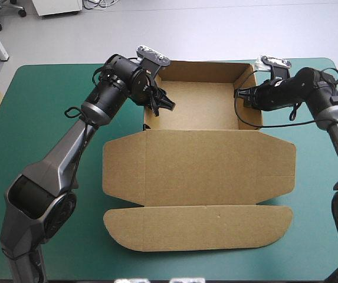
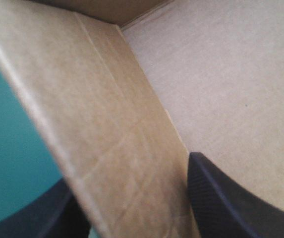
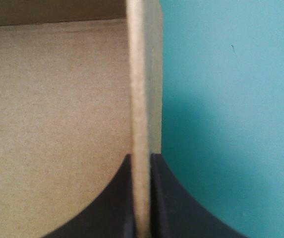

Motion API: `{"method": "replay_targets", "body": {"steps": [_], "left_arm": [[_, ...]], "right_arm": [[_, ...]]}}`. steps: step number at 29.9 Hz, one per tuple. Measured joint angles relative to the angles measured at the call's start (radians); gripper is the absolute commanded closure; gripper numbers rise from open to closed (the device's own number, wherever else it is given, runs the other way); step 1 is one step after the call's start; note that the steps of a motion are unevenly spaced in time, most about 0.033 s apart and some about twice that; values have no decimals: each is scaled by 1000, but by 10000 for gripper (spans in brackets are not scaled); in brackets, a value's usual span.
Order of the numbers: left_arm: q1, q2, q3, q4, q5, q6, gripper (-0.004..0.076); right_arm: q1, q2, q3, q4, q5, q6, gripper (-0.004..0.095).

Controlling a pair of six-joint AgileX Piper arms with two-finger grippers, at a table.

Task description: Fold the box

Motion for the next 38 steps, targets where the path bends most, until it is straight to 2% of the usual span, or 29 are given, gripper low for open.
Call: {"method": "replay_targets", "body": {"steps": [8, 11, 13, 18, 20, 28, 34, 38], "left_arm": [[1, 25, -2, 52, -3, -92, 333], [2, 36, -2, 55, -3, -113, 363], [5, 48, -2, 55, 5, -118, 423], [10, 82, -2, 62, 9, -154, 671], [11, 88, -3, 62, 5, -173, 734], [86, 90, -10, -65, -17, -221, 734], [130, 90, -10, -119, 8, -183, 734], [137, 96, -10, -113, 21, -172, 734]], "right_arm": [[1, 0, 0, -25, 2, 15, 919], [1, 0, 0, -41, 4, 27, 919], [1, 1, 0, -49, 10, 30, 919], [3, 1, 0, -52, 17, 45, 919], [3, 1, 0, -52, 20, 52, 913], [14, 2, 0, -45, 35, 80, 905], [70, 17, -15, -93, 41, 114, 905], [104, 68, -79, -138, 86, 145, 904]]}}
